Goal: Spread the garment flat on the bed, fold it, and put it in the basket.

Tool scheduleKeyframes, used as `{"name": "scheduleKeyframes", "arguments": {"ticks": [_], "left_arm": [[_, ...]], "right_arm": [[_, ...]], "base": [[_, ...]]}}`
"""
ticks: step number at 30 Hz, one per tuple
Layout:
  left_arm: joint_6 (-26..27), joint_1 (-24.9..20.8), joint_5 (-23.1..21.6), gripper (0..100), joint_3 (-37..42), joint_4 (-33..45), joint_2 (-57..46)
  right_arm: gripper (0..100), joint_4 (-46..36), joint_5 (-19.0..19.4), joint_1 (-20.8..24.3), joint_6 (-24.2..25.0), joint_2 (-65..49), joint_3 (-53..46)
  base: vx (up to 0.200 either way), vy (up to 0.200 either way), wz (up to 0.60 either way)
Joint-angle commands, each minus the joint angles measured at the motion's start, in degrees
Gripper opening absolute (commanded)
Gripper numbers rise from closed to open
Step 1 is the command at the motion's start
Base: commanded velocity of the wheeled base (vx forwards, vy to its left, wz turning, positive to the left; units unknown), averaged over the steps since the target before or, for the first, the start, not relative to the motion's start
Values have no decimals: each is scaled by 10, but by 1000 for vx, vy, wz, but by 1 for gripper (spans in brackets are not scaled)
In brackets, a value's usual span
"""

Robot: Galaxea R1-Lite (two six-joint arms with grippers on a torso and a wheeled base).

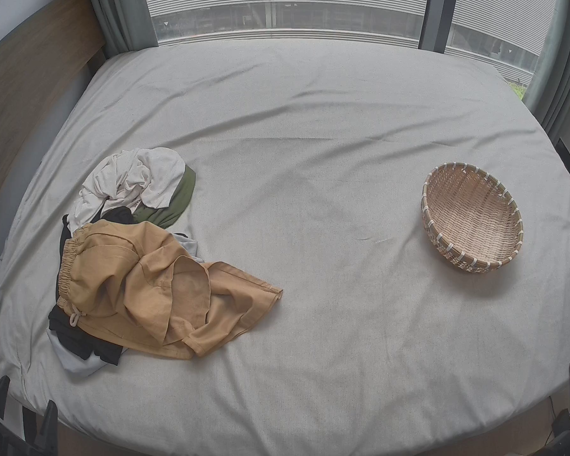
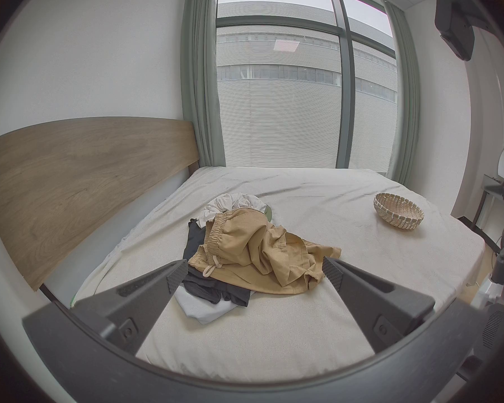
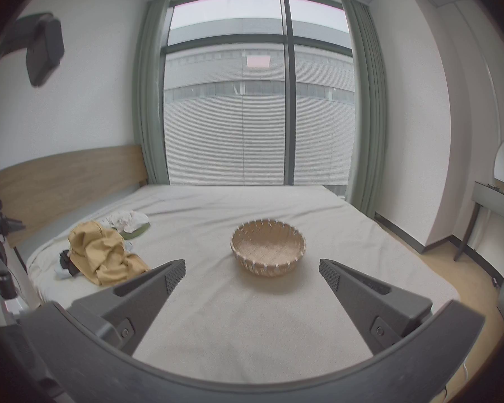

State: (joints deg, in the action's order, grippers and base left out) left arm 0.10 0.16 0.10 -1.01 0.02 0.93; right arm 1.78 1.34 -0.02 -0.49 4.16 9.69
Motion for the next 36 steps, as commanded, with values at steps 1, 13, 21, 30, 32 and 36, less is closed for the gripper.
{"name": "scheduleKeyframes", "arguments": {"ticks": [1, 13, 21, 30, 32, 36], "left_arm": [[-3, 0, 2, 100, 10, 0, -9], [-2, 0, 2, 100, 10, 0, -9], [-1, 0, 1, 100, 10, 0, -9], [-2, 0, 1, 100, 10, 0, -9], [-2, 0, 1, 100, 10, 0, -9], [-2, 0, 1, 100, 10, 0, -9]], "right_arm": [[100, 15, 37, 61, 20, 146, 73], [100, 164, 88, 186, 182, 422, 103], [100, 247, 84, 210, 151, 582, 133], [100, 352, 73, 276, 176, 792, 190], [100, 370, 67, 291, 182, 820, 197], [100, 430, 54, 332, 190, 899, 216]], "base": [[0, 0, 0], [0, 0, 0], [0, 0, 0], [0, 0, 0], [0, 0, 0], [0, 0, 0]]}}
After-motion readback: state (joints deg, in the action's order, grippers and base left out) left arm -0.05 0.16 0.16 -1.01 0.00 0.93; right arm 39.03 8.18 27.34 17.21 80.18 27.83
